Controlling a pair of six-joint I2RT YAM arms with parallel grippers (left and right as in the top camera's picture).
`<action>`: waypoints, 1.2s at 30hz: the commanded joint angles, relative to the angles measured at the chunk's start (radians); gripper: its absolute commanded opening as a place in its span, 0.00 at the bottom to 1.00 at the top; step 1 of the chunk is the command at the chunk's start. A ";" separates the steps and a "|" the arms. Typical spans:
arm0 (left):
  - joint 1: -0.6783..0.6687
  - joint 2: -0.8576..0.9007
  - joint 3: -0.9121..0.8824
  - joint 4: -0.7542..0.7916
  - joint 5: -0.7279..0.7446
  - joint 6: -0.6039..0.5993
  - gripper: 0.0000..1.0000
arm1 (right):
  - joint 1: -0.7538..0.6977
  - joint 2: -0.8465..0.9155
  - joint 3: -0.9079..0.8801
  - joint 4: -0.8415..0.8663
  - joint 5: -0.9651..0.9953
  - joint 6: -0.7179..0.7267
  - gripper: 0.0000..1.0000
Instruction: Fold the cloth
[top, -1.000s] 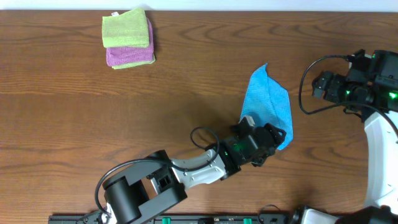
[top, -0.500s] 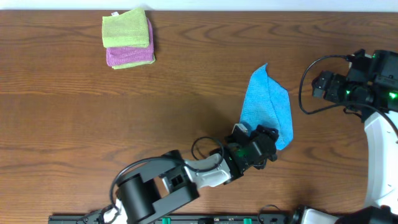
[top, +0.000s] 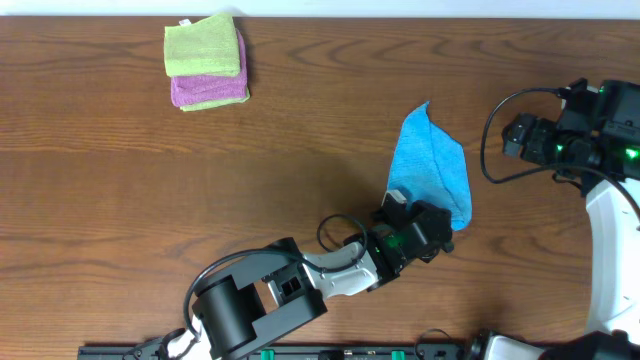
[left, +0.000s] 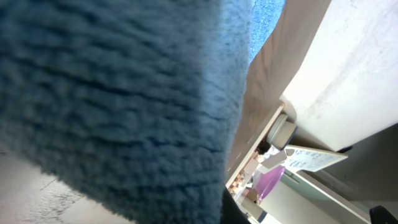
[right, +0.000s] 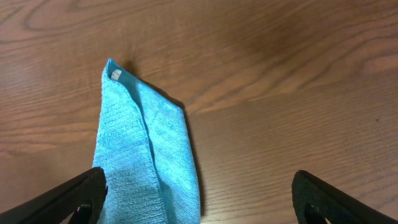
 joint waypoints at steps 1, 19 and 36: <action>0.008 0.006 0.018 -0.021 -0.019 -0.041 0.07 | -0.001 -0.011 0.006 0.001 -0.008 -0.007 0.94; 0.038 0.005 0.018 -0.008 0.130 -0.041 0.15 | -0.001 -0.011 0.006 0.000 -0.008 -0.007 0.92; 0.042 0.005 0.018 -0.005 0.183 -0.041 0.22 | -0.001 -0.011 0.006 -0.002 -0.008 -0.007 0.91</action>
